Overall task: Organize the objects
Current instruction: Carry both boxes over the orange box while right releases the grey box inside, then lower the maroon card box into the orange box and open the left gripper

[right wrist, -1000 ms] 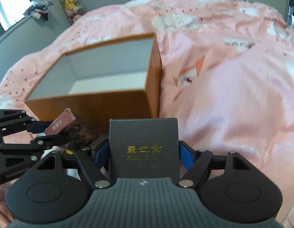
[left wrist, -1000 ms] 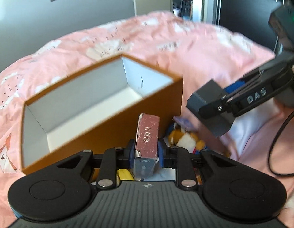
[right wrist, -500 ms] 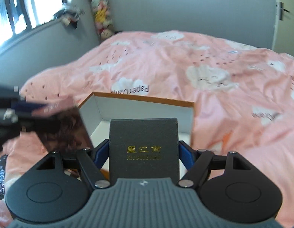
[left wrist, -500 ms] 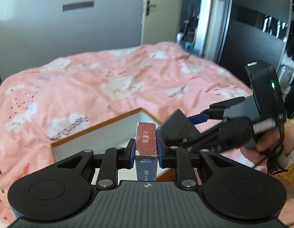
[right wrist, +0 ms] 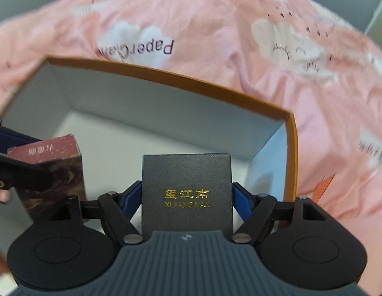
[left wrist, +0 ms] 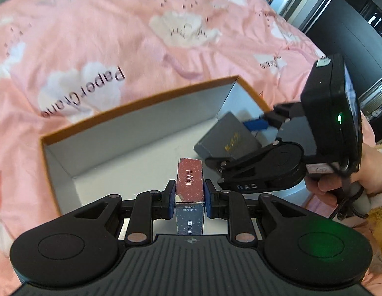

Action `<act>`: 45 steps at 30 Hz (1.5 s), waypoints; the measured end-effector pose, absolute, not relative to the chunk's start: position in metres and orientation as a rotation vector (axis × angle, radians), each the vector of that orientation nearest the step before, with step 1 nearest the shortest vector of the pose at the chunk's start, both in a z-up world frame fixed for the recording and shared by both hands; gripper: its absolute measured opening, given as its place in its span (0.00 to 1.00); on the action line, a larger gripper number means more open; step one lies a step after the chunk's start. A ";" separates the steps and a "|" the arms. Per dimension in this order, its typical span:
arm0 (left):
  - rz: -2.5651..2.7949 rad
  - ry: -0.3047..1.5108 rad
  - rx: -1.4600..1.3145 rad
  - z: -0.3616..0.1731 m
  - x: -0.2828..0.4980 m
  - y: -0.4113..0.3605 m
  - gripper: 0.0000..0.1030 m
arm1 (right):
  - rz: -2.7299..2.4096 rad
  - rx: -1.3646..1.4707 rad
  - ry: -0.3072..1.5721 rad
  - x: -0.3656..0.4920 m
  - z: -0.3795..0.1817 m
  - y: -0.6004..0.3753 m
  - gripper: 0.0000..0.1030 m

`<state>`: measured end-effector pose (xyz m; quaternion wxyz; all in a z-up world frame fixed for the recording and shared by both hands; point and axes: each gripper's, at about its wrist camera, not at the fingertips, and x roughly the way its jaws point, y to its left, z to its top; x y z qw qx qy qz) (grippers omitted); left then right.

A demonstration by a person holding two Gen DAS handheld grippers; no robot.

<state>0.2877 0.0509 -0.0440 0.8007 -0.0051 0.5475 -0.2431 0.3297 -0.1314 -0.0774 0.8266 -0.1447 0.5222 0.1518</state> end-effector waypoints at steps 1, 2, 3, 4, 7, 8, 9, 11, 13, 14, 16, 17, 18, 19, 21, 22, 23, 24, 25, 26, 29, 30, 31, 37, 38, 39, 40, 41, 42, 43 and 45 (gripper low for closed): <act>-0.530 1.185 -0.010 -0.050 0.294 0.050 0.25 | 0.314 -0.339 1.111 0.333 -0.080 -0.127 0.74; -0.541 1.196 -0.013 -0.056 0.299 0.050 0.25 | 0.312 -0.366 1.115 0.336 -0.083 -0.124 0.75; -0.553 1.208 -0.024 -0.060 0.303 0.050 0.25 | 0.305 -0.400 1.118 0.338 -0.085 -0.120 0.75; -0.567 1.215 -0.036 -0.064 0.306 0.050 0.25 | 0.303 -0.423 1.118 0.339 -0.087 -0.120 0.75; -0.605 1.226 -0.083 -0.074 0.314 0.051 0.25 | 0.306 -0.459 1.123 0.346 -0.090 -0.119 0.75; -0.616 1.228 -0.094 -0.076 0.316 0.050 0.25 | 0.316 -0.465 1.128 0.347 -0.090 -0.120 0.75; -0.622 1.229 -0.104 -0.079 0.318 0.050 0.25 | 0.321 -0.471 1.131 0.348 -0.090 -0.119 0.75; -0.635 1.225 -0.123 -0.083 0.322 0.049 0.25 | 0.329 -0.474 1.140 0.351 -0.089 -0.119 0.76; -0.643 1.227 -0.155 -0.086 0.327 0.049 0.25 | 0.338 -0.470 1.150 0.352 -0.085 -0.122 0.82; -0.642 1.225 -0.166 -0.087 0.329 0.050 0.25 | 0.341 -0.470 1.148 0.353 -0.083 -0.124 0.82; -0.645 1.205 -0.168 -0.087 0.331 0.048 0.25 | 0.355 -0.459 1.140 0.354 -0.078 -0.128 0.82; -0.642 1.196 -0.172 -0.088 0.333 0.048 0.25 | 0.363 -0.442 1.134 0.354 -0.074 -0.132 0.82; -0.633 1.193 -0.183 -0.089 0.335 0.048 0.25 | 0.365 -0.427 1.128 0.353 -0.071 -0.135 0.81; -0.619 1.194 -0.197 -0.090 0.337 0.048 0.25 | 0.371 -0.416 1.121 0.351 -0.067 -0.137 0.79; -0.576 1.194 -0.211 -0.093 0.343 0.047 0.26 | 0.379 -0.414 1.106 0.348 -0.063 -0.142 0.73; -0.560 1.193 -0.202 -0.094 0.345 0.046 0.26 | 0.382 -0.415 1.096 0.346 -0.061 -0.144 0.72; -0.535 1.193 -0.184 -0.095 0.347 0.043 0.28 | 0.383 -0.419 1.084 0.344 -0.059 -0.146 0.72; -0.499 1.192 -0.159 -0.096 0.348 0.040 0.30 | 0.380 -0.428 1.071 0.341 -0.058 -0.147 0.72; -0.462 1.191 -0.126 -0.098 0.349 0.035 0.32 | 0.379 -0.442 1.057 0.339 -0.058 -0.148 0.71; -0.440 1.195 -0.092 -0.099 0.349 0.031 0.37 | 0.387 -0.455 1.043 0.336 -0.057 -0.149 0.70; -0.418 1.203 -0.016 -0.106 0.346 0.023 0.53 | 0.421 -0.507 1.009 0.328 -0.057 -0.149 0.69; -0.406 1.205 0.005 -0.107 0.345 0.021 0.57 | 0.435 -0.524 1.001 0.326 -0.058 -0.149 0.69; -0.394 1.206 0.025 -0.108 0.344 0.020 0.59 | 0.448 -0.540 0.996 0.325 -0.058 -0.149 0.69; -0.325 1.214 0.152 -0.106 0.332 0.018 0.61 | 0.547 -0.622 0.981 0.320 -0.062 -0.146 0.49; -0.313 1.211 0.178 -0.105 0.329 0.017 0.61 | 0.564 -0.634 0.980 0.319 -0.063 -0.145 0.45; -0.321 1.210 0.194 -0.104 0.326 0.017 0.61 | 0.580 -0.647 0.980 0.318 -0.065 -0.144 0.44; -0.333 1.220 0.195 -0.103 0.323 0.018 0.62 | 0.596 -0.660 0.980 0.317 -0.066 -0.142 0.44; -0.339 1.239 0.187 -0.103 0.321 0.020 0.62 | 0.611 -0.673 0.980 0.316 -0.067 -0.141 0.44; -0.348 1.265 0.179 -0.103 0.319 0.022 0.62 | 0.626 -0.684 0.981 0.315 -0.068 -0.139 0.44; -0.367 1.290 0.176 -0.104 0.317 0.022 0.62 | 0.642 -0.697 0.983 0.315 -0.069 -0.138 0.44; -0.416 1.324 0.200 -0.107 0.311 0.020 0.62 | 0.674 -0.718 0.992 0.314 -0.072 -0.134 0.44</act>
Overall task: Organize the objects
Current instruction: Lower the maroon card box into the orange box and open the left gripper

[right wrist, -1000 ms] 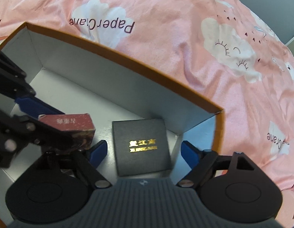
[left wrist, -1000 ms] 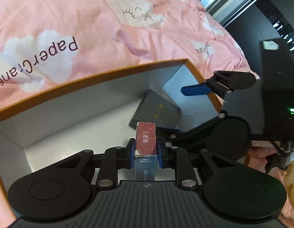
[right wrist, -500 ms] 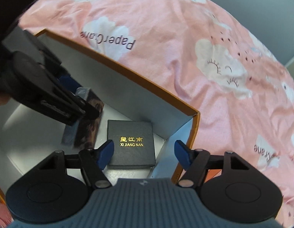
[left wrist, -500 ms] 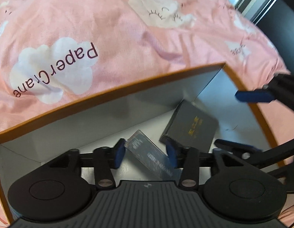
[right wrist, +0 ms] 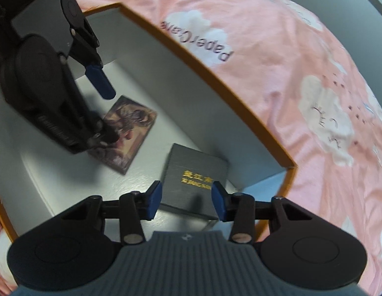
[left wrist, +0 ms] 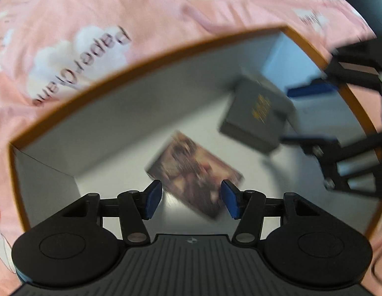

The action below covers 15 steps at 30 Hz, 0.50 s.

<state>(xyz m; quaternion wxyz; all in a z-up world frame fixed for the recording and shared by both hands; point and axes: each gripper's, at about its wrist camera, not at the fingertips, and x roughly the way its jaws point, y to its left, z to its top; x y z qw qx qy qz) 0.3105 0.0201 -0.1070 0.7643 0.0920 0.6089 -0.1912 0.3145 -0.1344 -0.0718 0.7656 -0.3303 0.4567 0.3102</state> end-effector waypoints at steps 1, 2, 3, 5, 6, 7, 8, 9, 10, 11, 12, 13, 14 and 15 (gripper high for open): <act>-0.433 1.329 0.222 -0.108 0.307 0.018 0.63 | 0.689 -0.728 1.002 0.314 -0.074 -0.133 0.44; -0.450 1.332 0.249 -0.110 0.303 0.015 0.63 | 0.700 -0.741 1.011 0.314 -0.076 -0.130 0.44; -0.465 1.332 0.278 -0.112 0.300 0.012 0.63 | 0.703 -0.755 1.017 0.313 -0.078 -0.128 0.44; -0.478 1.323 0.316 -0.116 0.299 0.008 0.63 | 0.694 -0.778 1.021 0.312 -0.082 -0.126 0.44; -0.485 1.324 0.321 -0.118 0.300 0.007 0.63 | 0.691 -0.781 1.019 0.312 -0.083 -0.125 0.43; -0.490 1.326 0.313 -0.120 0.302 0.006 0.63 | 0.689 -0.780 1.016 0.312 -0.083 -0.125 0.42; -0.494 1.326 0.301 -0.121 0.306 0.006 0.63 | 0.685 -0.775 1.012 0.312 -0.082 -0.126 0.41; -0.501 1.318 0.290 -0.121 0.309 0.006 0.63 | 0.682 -0.771 1.009 0.313 -0.080 -0.126 0.41; -0.510 1.309 0.284 -0.121 0.312 0.004 0.63 | 0.680 -0.771 1.007 0.313 -0.079 -0.128 0.41; -0.517 1.302 0.285 -0.121 0.314 0.003 0.62 | 0.680 -0.779 1.007 0.313 -0.079 -0.128 0.41; -0.523 1.295 0.285 -0.121 0.316 0.000 0.61 | 0.684 -0.792 1.009 0.313 -0.080 -0.129 0.41; -0.534 1.283 0.290 -0.120 0.318 -0.003 0.61 | 0.692 -0.808 1.014 0.313 -0.081 -0.130 0.41; -0.545 1.271 0.300 -0.119 0.319 -0.006 0.61 | 0.704 -0.828 1.019 0.313 -0.083 -0.130 0.42; -0.552 1.268 0.311 -0.119 0.321 -0.009 0.60 | 0.719 -0.851 1.025 0.312 -0.084 -0.131 0.42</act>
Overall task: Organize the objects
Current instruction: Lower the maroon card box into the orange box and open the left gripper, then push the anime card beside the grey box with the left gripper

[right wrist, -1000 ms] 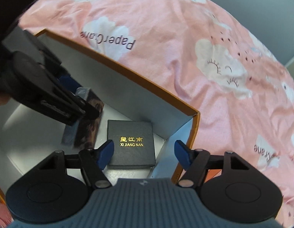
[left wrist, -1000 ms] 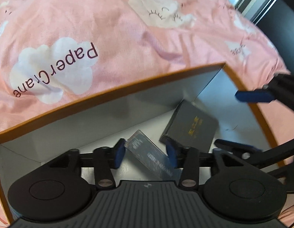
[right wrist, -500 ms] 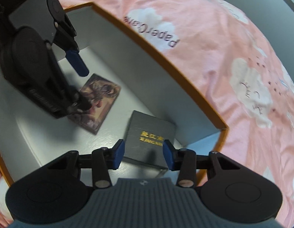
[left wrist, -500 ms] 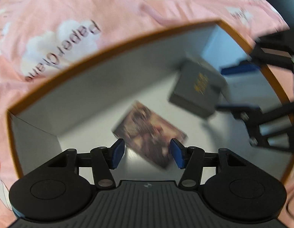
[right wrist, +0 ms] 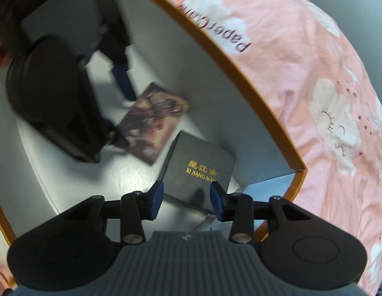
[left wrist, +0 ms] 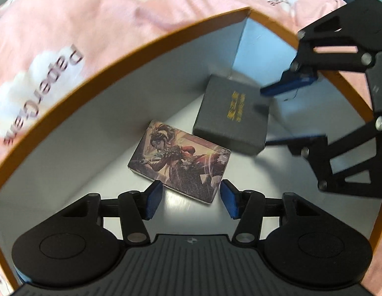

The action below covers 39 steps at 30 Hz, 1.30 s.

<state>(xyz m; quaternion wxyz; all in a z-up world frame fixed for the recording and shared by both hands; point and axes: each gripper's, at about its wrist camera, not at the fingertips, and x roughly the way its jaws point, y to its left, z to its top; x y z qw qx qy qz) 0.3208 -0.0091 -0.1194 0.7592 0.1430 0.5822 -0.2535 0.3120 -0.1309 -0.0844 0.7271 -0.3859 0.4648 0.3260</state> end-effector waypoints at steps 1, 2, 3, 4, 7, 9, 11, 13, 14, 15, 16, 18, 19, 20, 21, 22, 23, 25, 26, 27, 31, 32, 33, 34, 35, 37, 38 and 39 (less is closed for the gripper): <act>-0.555 1.271 0.321 -0.120 0.322 -0.012 0.60 | 0.732 -0.882 1.026 0.311 -0.087 -0.131 0.42; -0.557 1.272 0.328 -0.120 0.323 -0.014 0.61 | 0.741 -0.918 1.023 0.310 -0.090 -0.130 0.42; -0.561 1.272 0.332 -0.120 0.323 -0.015 0.61 | 0.750 -0.952 1.015 0.309 -0.092 -0.129 0.42; -0.563 1.272 0.332 -0.120 0.324 -0.015 0.61 | 0.760 -0.985 1.000 0.307 -0.095 -0.129 0.42; -0.563 1.272 0.313 -0.119 0.324 -0.012 0.60 | 0.769 -1.035 0.981 0.308 -0.103 -0.125 0.41; -0.555 1.276 0.300 -0.117 0.324 -0.008 0.60 | 0.762 -1.006 1.001 0.312 -0.106 -0.123 0.40; -0.543 1.276 0.286 -0.116 0.325 -0.003 0.60 | 0.741 -0.947 1.022 0.318 -0.107 -0.122 0.38; -0.523 1.272 0.260 -0.114 0.328 0.002 0.60 | 0.710 -0.877 1.037 0.325 -0.106 -0.122 0.39; -0.515 1.269 0.240 -0.113 0.330 0.004 0.60 | 0.688 -0.834 1.047 0.330 -0.105 -0.123 0.38; -0.509 1.268 0.220 -0.112 0.332 0.006 0.60 | 0.668 -0.786 1.064 0.335 -0.104 -0.124 0.40; -0.505 1.270 0.199 -0.111 0.335 0.008 0.60 | 0.658 -0.742 1.087 0.340 -0.103 -0.125 0.41; -0.505 1.278 0.170 -0.112 0.339 0.007 0.58 | 0.664 -0.720 1.096 0.343 -0.102 -0.127 0.40; -0.511 1.283 0.163 -0.113 0.340 0.005 0.56 | 0.670 -0.734 1.088 0.342 -0.101 -0.128 0.41; -0.515 1.285 0.162 -0.113 0.341 0.003 0.54 | 0.669 -0.745 1.080 0.340 -0.100 -0.129 0.42; -0.509 1.276 0.168 -0.113 0.341 0.000 0.54 | 0.666 -0.747 1.077 0.340 -0.097 -0.132 0.43; -0.504 1.264 0.167 -0.112 0.342 -0.002 0.53 | 0.663 -0.744 1.075 0.339 -0.095 -0.135 0.43; -0.510 1.256 0.153 -0.111 0.343 -0.004 0.46 | 0.671 -0.737 1.067 0.338 -0.091 -0.138 0.42; -0.526 1.266 0.102 -0.111 0.346 -0.008 0.41 | 0.675 -0.736 1.049 0.334 -0.083 -0.144 0.43; -0.528 1.271 0.085 -0.111 0.348 -0.011 0.41 | 0.668 -0.743 1.045 0.332 -0.081 -0.147 0.43; -0.527 1.273 0.076 -0.111 0.349 -0.015 0.41 | 0.670 -0.751 1.044 0.330 -0.079 -0.149 0.43; -0.536 1.275 0.040 -0.110 0.353 -0.030 0.40 | 0.701 -0.793 1.009 0.318 -0.076 -0.157 0.42; -0.530 1.271 0.050 -0.108 0.353 -0.032 0.40 | 0.705 -0.797 1.000 0.316 -0.075 -0.158 0.42; -0.520 1.264 0.066 -0.105 0.352 -0.034 0.40 | 0.703 -0.798 0.994 0.314 -0.074 -0.159 0.42; -0.504 1.265 0.078 -0.102 0.352 -0.034 0.40 | 0.704 -0.795 0.991 0.313 -0.074 -0.160 0.42; -0.480 1.275 0.084 -0.100 0.352 -0.032 0.41 | 0.707 -0.792 0.989 0.311 -0.074 -0.161 0.42; -0.441 1.299 0.090 -0.096 0.352 -0.027 0.44 | 0.709 -0.795 0.983 0.310 -0.075 -0.162 0.42; -0.424 1.303 0.088 -0.095 0.351 -0.024 0.47 | 0.710 -0.800 0.978 0.310 -0.075 -0.162 0.42; -0.402 1.310 0.085 -0.094 0.351 -0.022 0.50 | 0.708 -0.804 0.974 0.310 -0.076 -0.162 0.42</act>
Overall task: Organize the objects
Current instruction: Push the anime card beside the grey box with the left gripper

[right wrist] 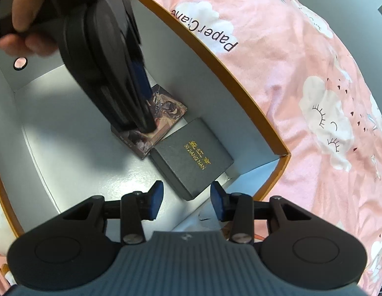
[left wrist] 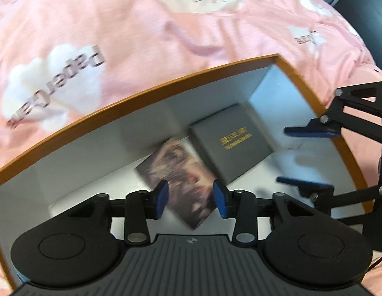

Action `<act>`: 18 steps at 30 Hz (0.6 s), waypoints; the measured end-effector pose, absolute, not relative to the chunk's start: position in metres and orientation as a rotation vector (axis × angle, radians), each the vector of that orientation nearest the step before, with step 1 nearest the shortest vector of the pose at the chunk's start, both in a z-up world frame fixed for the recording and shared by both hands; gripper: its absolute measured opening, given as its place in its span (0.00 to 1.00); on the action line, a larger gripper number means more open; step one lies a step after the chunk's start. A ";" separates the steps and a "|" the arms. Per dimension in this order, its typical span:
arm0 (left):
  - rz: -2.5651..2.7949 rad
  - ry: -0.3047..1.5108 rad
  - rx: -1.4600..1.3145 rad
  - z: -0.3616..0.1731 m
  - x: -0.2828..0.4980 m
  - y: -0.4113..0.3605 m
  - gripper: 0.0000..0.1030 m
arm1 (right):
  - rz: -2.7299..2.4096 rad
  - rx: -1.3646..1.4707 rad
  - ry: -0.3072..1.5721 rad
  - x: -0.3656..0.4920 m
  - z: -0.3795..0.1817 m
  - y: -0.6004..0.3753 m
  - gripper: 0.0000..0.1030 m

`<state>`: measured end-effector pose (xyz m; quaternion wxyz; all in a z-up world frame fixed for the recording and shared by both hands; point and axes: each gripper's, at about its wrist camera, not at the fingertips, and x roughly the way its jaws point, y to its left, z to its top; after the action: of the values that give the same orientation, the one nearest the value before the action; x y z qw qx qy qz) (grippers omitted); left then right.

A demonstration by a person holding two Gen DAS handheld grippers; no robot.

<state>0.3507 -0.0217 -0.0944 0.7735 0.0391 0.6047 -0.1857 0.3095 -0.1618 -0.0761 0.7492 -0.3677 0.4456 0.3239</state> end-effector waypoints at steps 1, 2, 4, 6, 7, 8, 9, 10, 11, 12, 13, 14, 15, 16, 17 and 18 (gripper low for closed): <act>-0.383 1.319 0.079 -0.095 0.350 -0.020 0.51 | 0.705 -0.806 0.971 0.310 -0.077 -0.162 0.42; -0.369 1.328 0.070 -0.096 0.349 -0.021 0.52 | 0.701 -0.804 0.969 0.311 -0.077 -0.162 0.42; -0.362 1.344 0.051 -0.107 0.350 0.000 0.52 | 0.692 -0.799 0.965 0.312 -0.078 -0.162 0.42; -0.371 1.351 0.032 -0.111 0.353 0.015 0.49 | 0.686 -0.809 0.960 0.312 -0.079 -0.162 0.41; -0.381 1.345 0.026 -0.113 0.353 0.014 0.48 | 0.687 -0.817 0.958 0.312 -0.080 -0.162 0.41; -0.380 1.333 0.031 -0.108 0.354 0.010 0.47 | 0.688 -0.827 0.957 0.311 -0.080 -0.162 0.41; -0.385 1.320 0.034 -0.108 0.355 0.009 0.45 | 0.689 -0.838 0.956 0.311 -0.081 -0.162 0.41; -0.391 1.311 0.031 -0.107 0.355 0.008 0.44 | 0.690 -0.849 0.954 0.310 -0.082 -0.162 0.41; -0.397 1.305 0.023 -0.107 0.356 0.007 0.40 | 0.691 -0.860 0.952 0.310 -0.083 -0.162 0.40; -0.403 1.305 0.011 -0.117 0.357 0.004 0.39 | 0.691 -0.870 0.949 0.310 -0.084 -0.162 0.40; -0.410 1.307 -0.005 -0.117 0.358 0.002 0.39 | 0.690 -0.877 0.945 0.310 -0.084 -0.162 0.40; -0.408 1.307 -0.011 -0.117 0.359 0.001 0.39 | 0.689 -0.885 0.941 0.310 -0.085 -0.162 0.40; -0.396 1.300 0.001 -0.118 0.359 -0.002 0.39 | 0.686 -0.891 0.941 0.311 -0.086 -0.162 0.40; -0.388 1.292 0.011 -0.120 0.360 -0.005 0.39 | 0.686 -0.899 0.938 0.311 -0.087 -0.162 0.40; -0.381 1.288 0.012 -0.118 0.359 -0.005 0.39 | 0.688 -0.906 0.935 0.311 -0.088 -0.163 0.40; -0.377 1.287 0.008 -0.118 0.359 -0.006 0.39 | 0.687 -0.905 0.939 0.323 -0.091 -0.158 0.40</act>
<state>0.3594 -0.0064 -0.1183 0.7835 0.0039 0.5962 -0.1748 0.3235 -0.1575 -0.0913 0.7406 -0.4127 0.4279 0.3132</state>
